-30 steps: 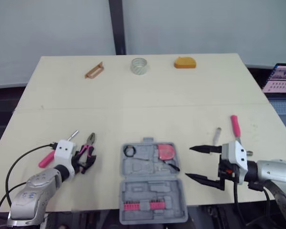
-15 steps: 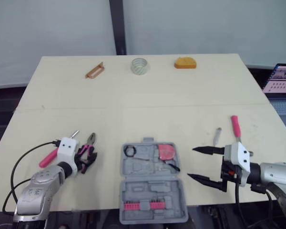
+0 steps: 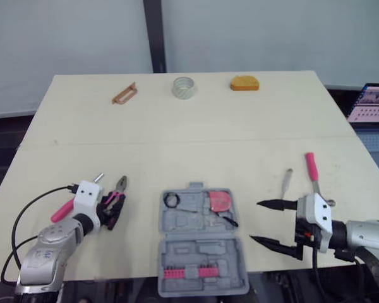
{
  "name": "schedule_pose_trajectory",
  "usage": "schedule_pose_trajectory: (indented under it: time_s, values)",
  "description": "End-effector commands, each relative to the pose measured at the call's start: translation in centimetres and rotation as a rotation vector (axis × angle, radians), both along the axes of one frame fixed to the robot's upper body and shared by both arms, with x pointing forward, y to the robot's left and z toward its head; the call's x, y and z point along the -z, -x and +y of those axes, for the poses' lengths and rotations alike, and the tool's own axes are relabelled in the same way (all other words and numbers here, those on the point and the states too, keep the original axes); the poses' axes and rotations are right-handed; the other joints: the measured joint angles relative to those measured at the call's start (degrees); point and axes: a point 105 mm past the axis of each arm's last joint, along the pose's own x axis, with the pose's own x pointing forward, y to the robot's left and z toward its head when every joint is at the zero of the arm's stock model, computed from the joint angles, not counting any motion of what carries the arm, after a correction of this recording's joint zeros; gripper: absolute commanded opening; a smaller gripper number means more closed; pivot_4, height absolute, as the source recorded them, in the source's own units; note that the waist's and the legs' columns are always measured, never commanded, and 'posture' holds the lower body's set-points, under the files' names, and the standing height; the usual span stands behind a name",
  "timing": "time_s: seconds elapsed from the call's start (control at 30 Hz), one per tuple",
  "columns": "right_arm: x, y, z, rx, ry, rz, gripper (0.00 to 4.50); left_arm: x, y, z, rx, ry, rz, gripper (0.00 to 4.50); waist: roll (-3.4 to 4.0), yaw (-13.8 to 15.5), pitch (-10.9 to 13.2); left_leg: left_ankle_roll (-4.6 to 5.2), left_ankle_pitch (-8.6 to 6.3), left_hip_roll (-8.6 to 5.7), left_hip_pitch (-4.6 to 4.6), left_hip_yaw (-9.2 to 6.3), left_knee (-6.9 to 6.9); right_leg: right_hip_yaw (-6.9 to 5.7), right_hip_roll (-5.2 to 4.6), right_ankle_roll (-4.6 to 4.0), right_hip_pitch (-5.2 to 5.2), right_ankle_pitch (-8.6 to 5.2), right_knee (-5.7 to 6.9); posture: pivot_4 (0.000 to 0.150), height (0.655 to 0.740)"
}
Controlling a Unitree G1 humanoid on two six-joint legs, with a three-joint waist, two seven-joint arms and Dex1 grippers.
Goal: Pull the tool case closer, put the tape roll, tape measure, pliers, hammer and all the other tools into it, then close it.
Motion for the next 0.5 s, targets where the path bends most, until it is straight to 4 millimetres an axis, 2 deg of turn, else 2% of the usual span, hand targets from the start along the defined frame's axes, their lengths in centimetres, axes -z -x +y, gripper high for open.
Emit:
schedule_pose_trajectory:
  time_s: [0.03,0.1,0.23,0.33,0.43,0.5]
  values:
    - [-1.1,-0.2,0.0,-0.008,-0.001,-0.056,4.50,-0.7,0.2,-0.7,0.086,-0.034,0.002,2.27,0.00,-0.06,0.00,0.00,0.00,0.00,0.00,0.00,0.00,0.00,0.00,0.00,-0.01,0.00,0.00,0.150,0.7400]
    - [-1.2,-0.4,-0.1,-0.007,0.001,-0.062,4.50,-1.6,0.1,-0.9,0.138,-0.061,-0.018,2.27,0.00,-0.07,0.00,0.00,0.00,0.00,-0.02,0.00,0.00,0.00,0.00,0.00,-0.02,0.00,0.00,0.150,0.7400]
    - [-2.3,-1.6,0.1,-0.019,0.001,-0.088,4.50,-4.2,0.2,-3.4,0.436,-0.076,-0.039,2.27,-0.04,-0.12,0.07,-0.01,0.00,0.01,-0.06,0.01,0.02,0.00,0.00,0.00,-0.06,0.00,0.01,0.150,0.7400]
    - [-3.2,-2.6,0.9,-0.020,-0.010,-0.102,4.50,-5.4,0.8,-5.7,0.664,-0.102,-0.033,2.27,-0.02,0.07,0.08,-0.01,0.00,0.01,-0.07,0.01,0.01,0.00,0.00,0.00,-0.06,0.00,0.00,0.150,0.7400]
    - [-4.0,-3.0,2.1,-0.034,-0.058,-0.059,4.50,-6.5,0.9,-7.4,0.790,-0.136,-0.048,2.27,-0.02,-0.16,0.08,-0.01,0.00,0.01,-0.11,0.04,-0.04,0.00,0.01,0.00,-0.10,0.00,-0.06,0.150,0.7400]
    - [-4.1,-3.2,2.9,-0.030,-0.015,-0.064,4.50,-7.4,1.1,-8.7,0.868,-0.145,-0.063,2.27,-0.03,-0.23,0.10,-0.01,0.00,0.01,-0.15,0.04,-0.07,-0.02,0.01,0.00,-0.15,0.00,-0.05,0.150,0.7400]
